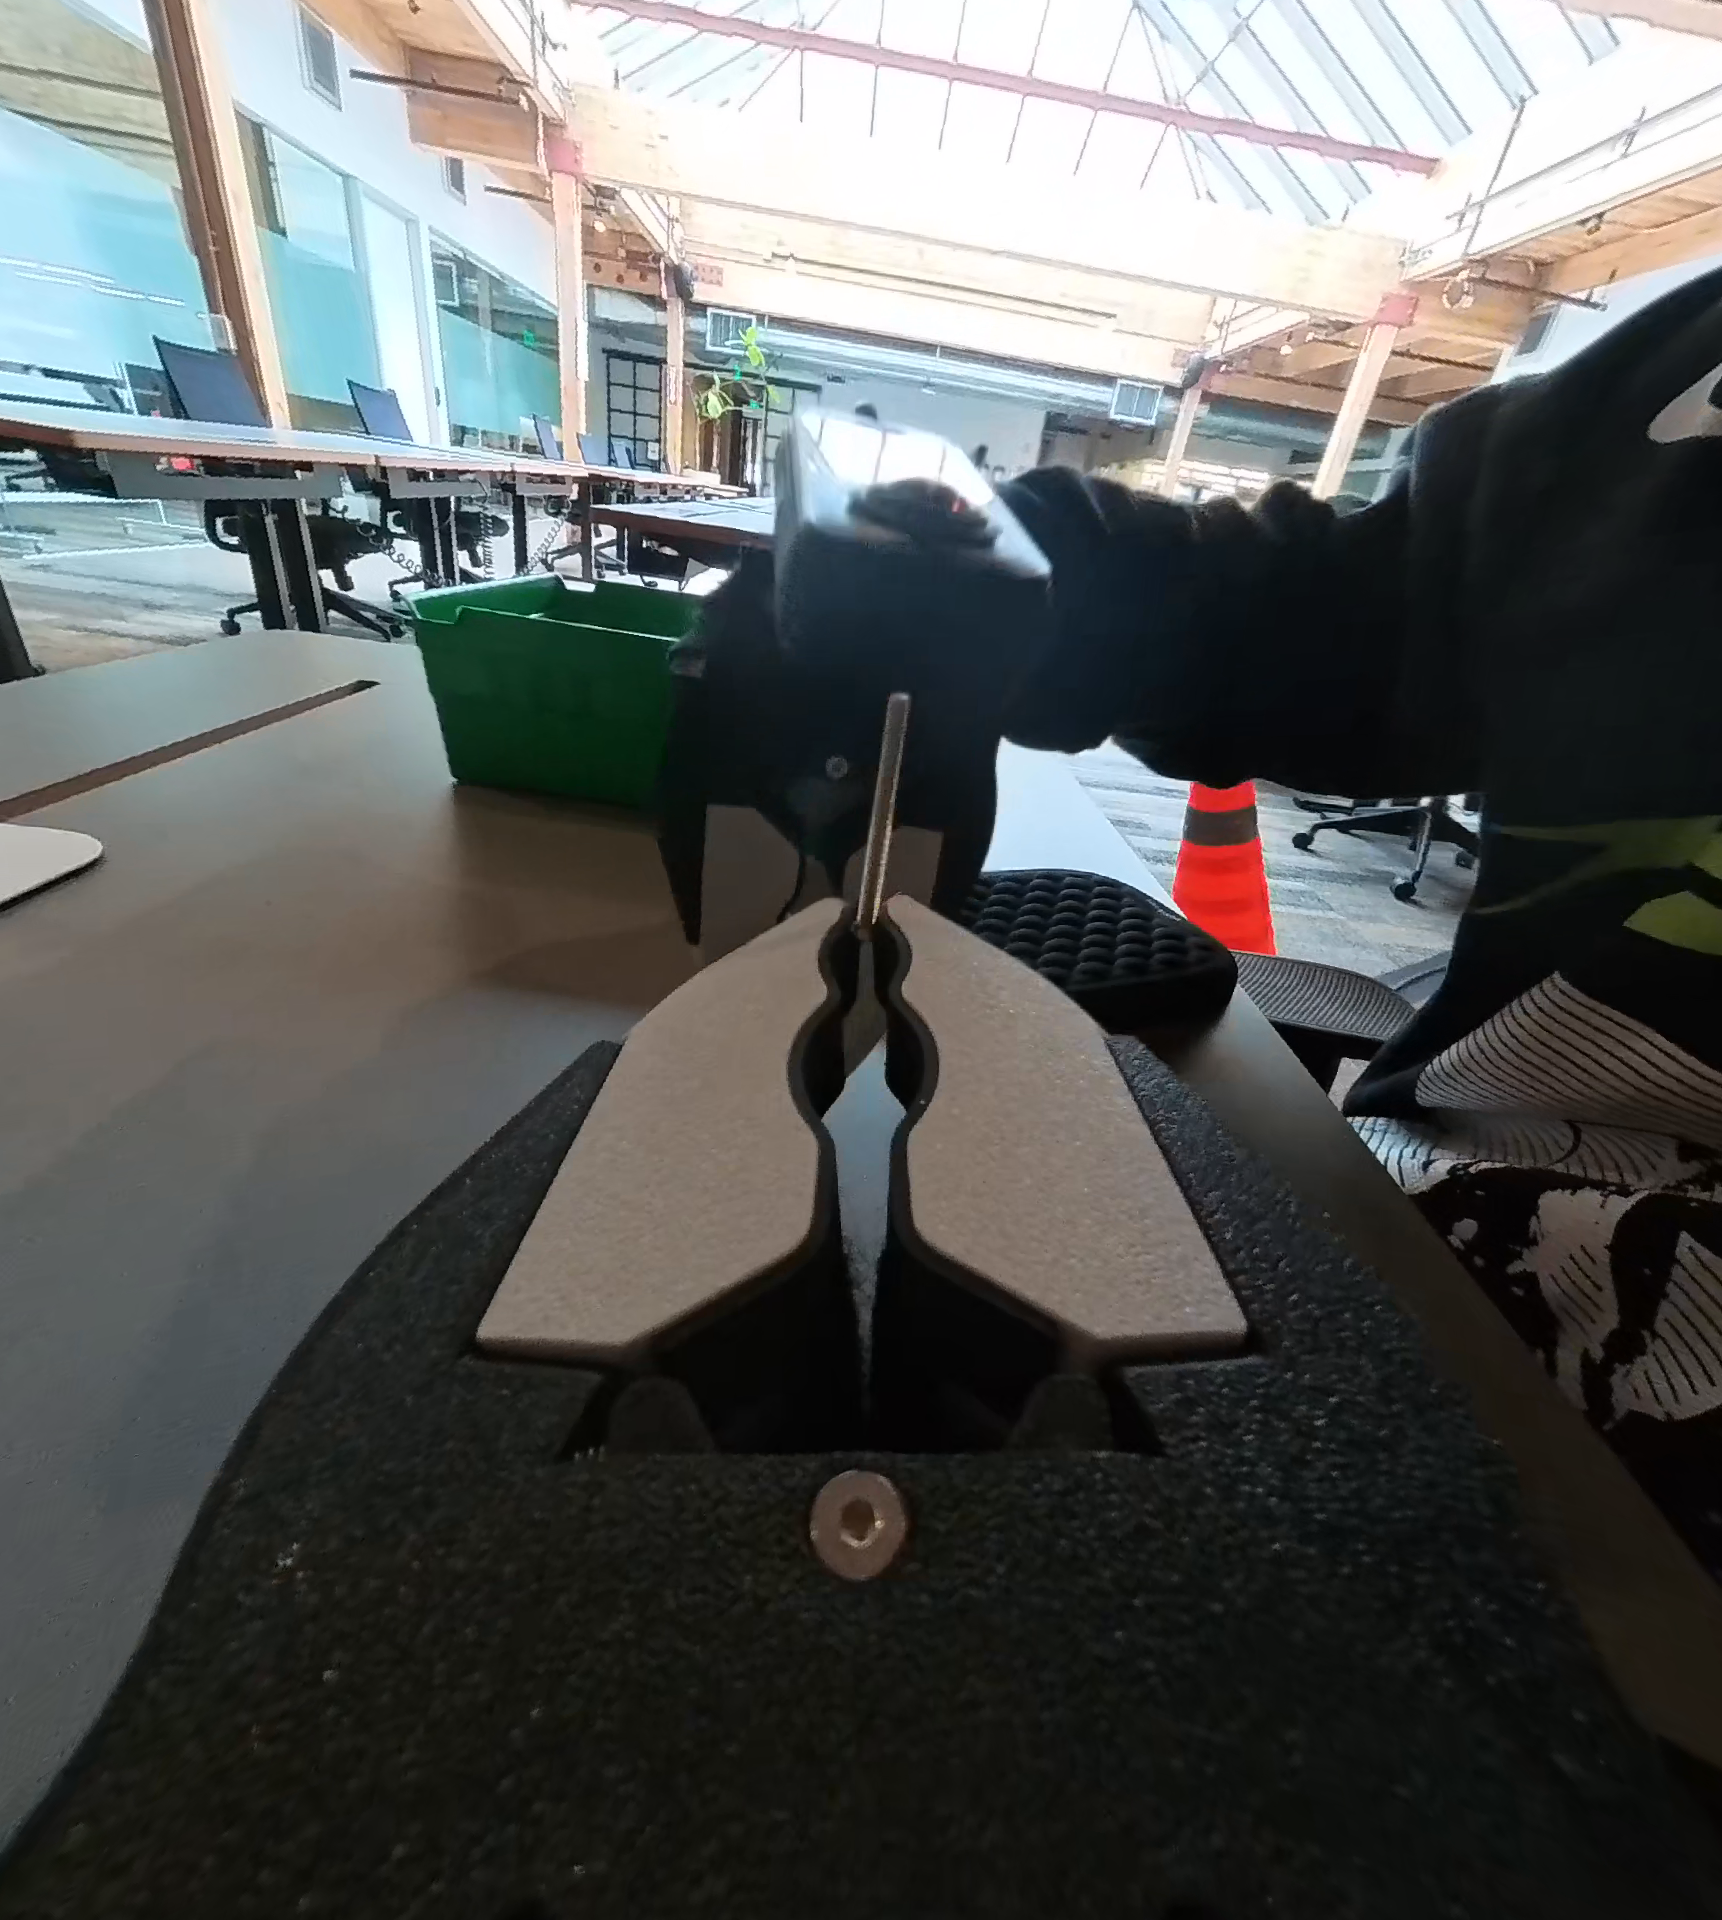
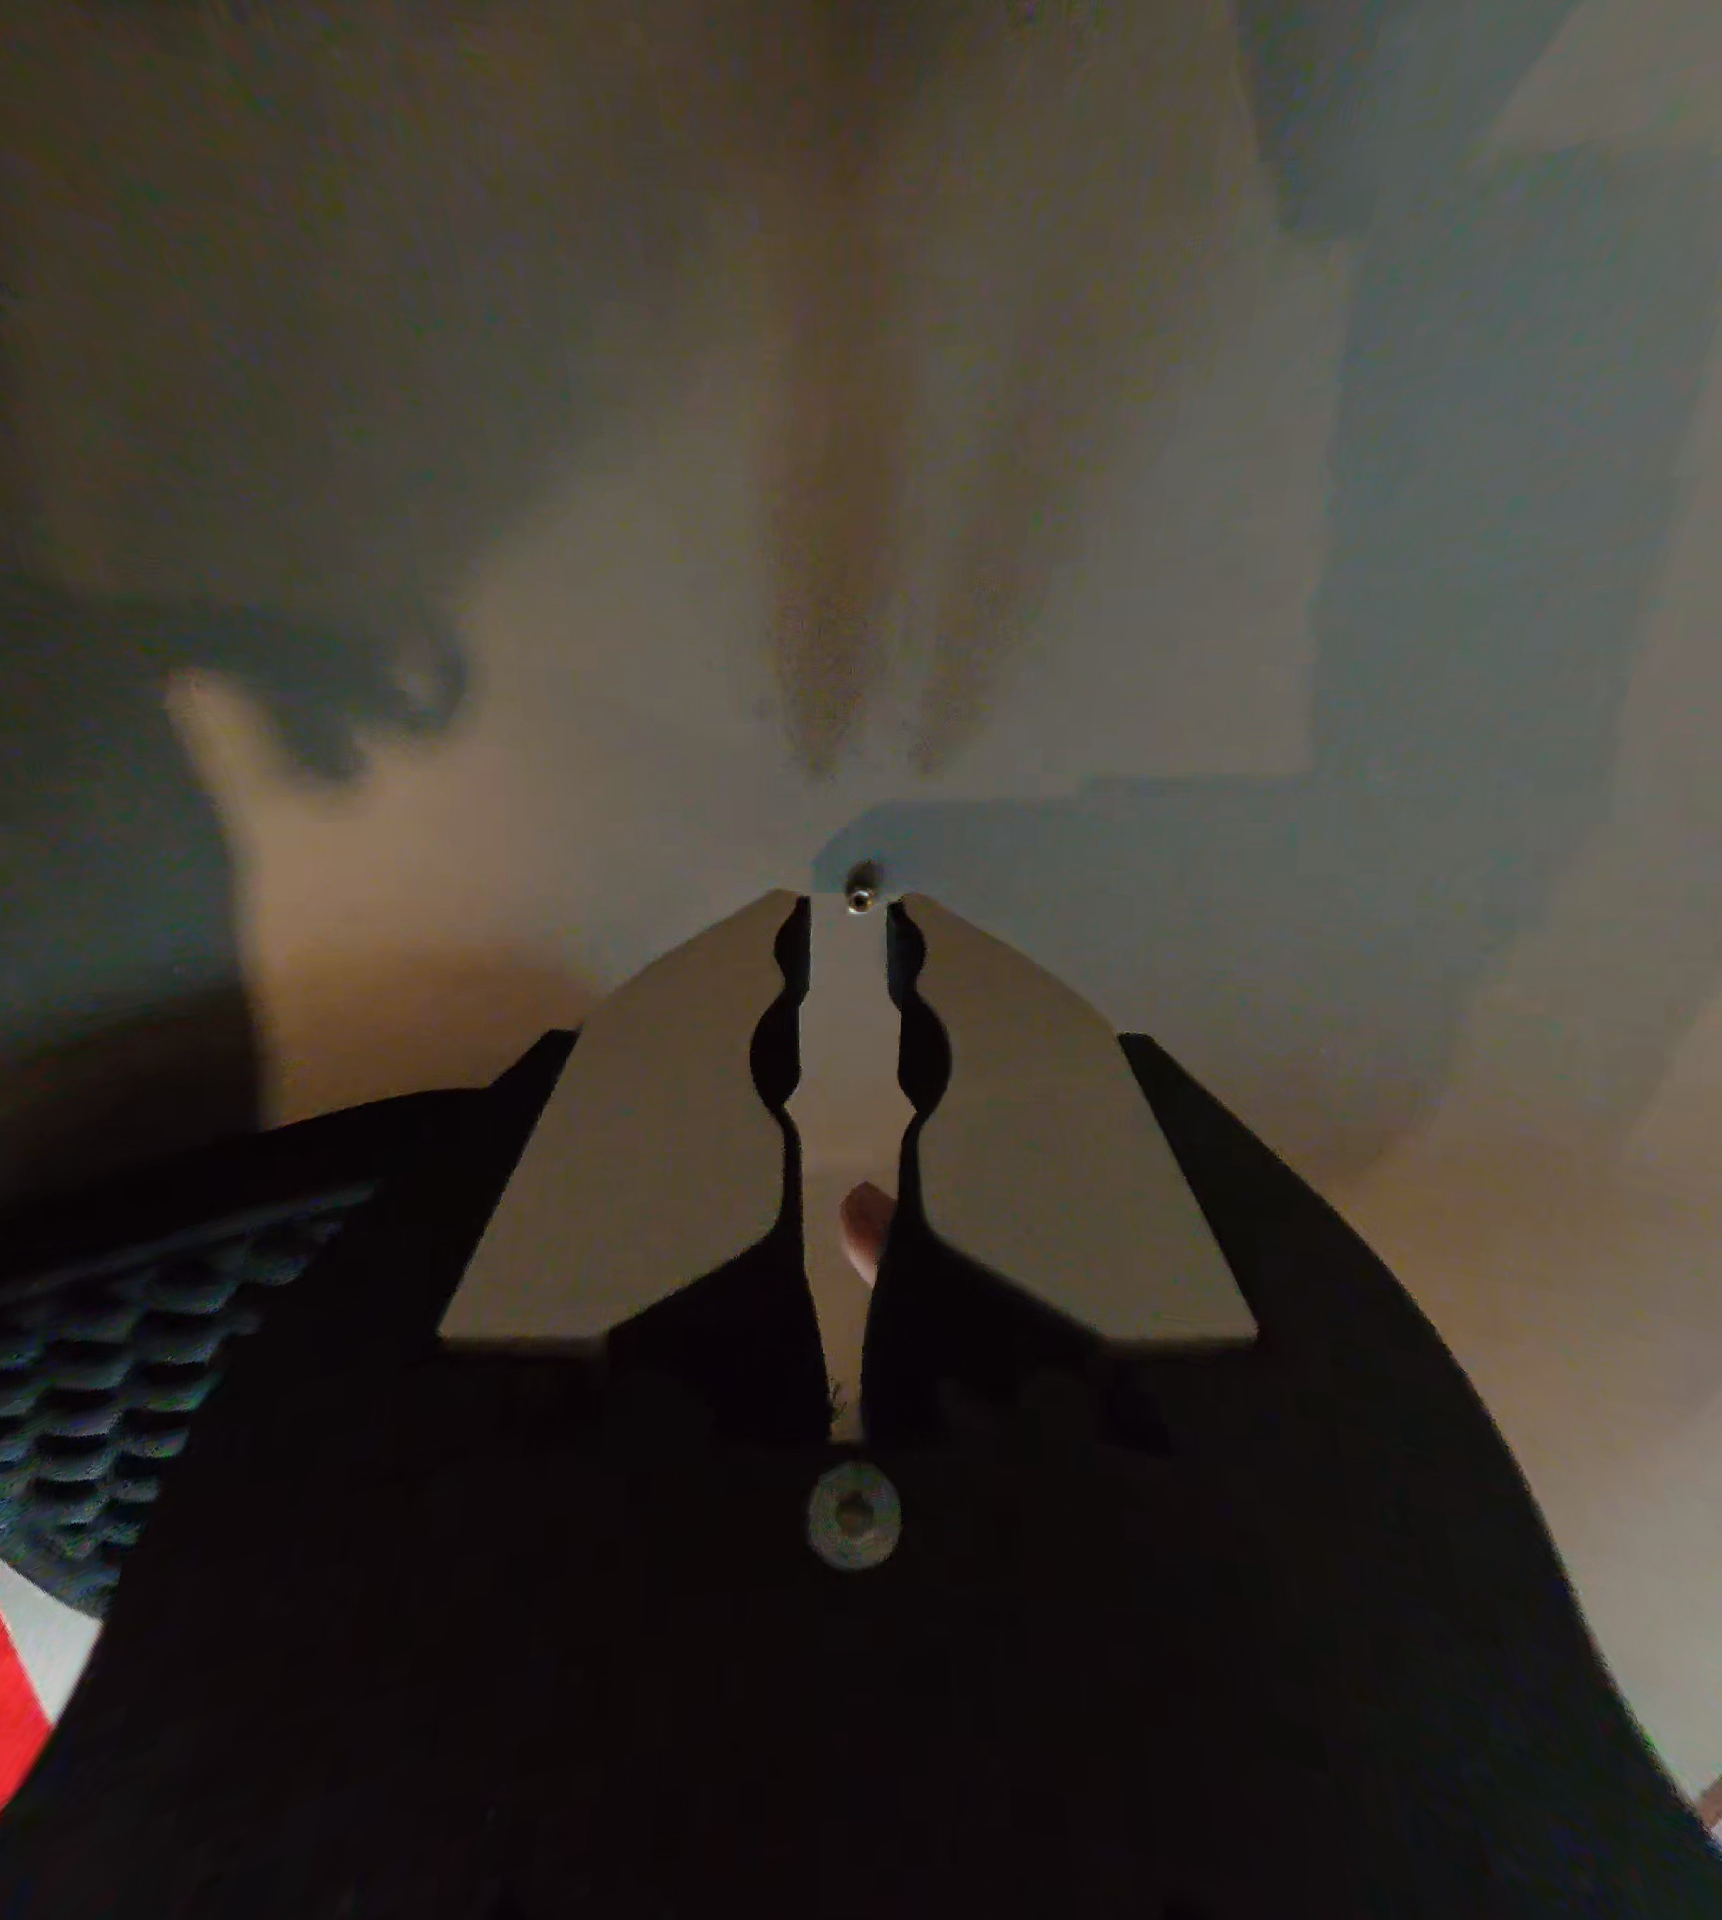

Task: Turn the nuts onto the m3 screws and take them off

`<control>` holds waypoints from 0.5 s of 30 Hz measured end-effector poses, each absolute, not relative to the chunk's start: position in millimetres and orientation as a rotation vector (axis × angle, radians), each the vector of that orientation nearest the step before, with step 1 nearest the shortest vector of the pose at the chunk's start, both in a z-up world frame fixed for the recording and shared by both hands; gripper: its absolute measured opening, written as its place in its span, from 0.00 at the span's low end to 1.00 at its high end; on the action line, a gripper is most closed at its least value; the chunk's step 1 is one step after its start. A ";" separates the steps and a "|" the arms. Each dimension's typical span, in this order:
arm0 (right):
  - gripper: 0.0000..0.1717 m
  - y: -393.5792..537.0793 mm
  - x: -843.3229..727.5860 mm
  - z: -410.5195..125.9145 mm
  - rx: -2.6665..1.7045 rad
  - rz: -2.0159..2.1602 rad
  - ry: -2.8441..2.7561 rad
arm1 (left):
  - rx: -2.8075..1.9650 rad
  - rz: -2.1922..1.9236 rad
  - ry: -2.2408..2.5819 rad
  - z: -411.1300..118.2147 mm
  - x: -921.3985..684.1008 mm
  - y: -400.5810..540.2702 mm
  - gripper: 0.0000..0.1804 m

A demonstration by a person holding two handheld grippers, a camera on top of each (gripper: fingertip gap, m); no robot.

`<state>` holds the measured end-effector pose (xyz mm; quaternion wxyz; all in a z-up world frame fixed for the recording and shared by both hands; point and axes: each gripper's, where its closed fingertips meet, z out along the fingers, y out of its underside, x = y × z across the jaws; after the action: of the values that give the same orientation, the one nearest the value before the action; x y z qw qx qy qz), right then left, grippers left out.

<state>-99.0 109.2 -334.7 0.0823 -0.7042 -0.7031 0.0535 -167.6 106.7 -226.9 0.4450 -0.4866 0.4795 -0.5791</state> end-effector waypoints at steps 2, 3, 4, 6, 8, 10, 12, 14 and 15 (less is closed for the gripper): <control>0.08 111.5 -98.3 -336.7 -2.108 0.157 -2.103 | -1.203 -1.437 1.183 -226.1 -168.5 107.4 0.01; 0.07 112.3 -98.1 -337.1 -2.109 0.157 -2.104 | -1.202 -1.439 1.182 -225.9 -168.5 107.2 0.01; 0.07 112.8 -98.2 -337.4 -2.108 0.159 -2.106 | -1.202 -1.441 1.185 -226.1 -168.2 106.9 0.01; 0.07 113.2 -98.5 -338.8 -2.109 0.160 -2.110 | -1.204 -1.440 1.192 -226.9 -167.4 106.2 0.01; 0.06 113.6 -99.5 -340.6 -2.103 0.158 -2.115 | -1.203 -1.441 1.196 -227.1 -167.2 105.8 0.01; 0.06 113.2 -100.9 -341.8 -2.103 0.163 -2.121 | -1.202 -1.441 1.197 -227.1 -167.3 105.8 0.01; 0.06 113.9 -98.3 -344.6 -2.108 0.134 -2.142 | -1.201 -1.444 1.196 -227.1 -167.4 105.7 0.01; 0.05 113.4 -99.2 -344.6 -2.110 0.146 -2.144 | -1.202 -1.445 1.197 -227.4 -167.3 105.7 0.01; 0.04 112.7 -99.7 -344.7 -2.110 0.156 -2.146 | -1.203 -1.444 1.198 -227.6 -167.2 105.7 0.01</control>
<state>-99.7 112.7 -344.7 0.0641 -0.6988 -0.7106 0.0517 -167.2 105.7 -227.6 0.4407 -0.4846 0.4825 -0.5815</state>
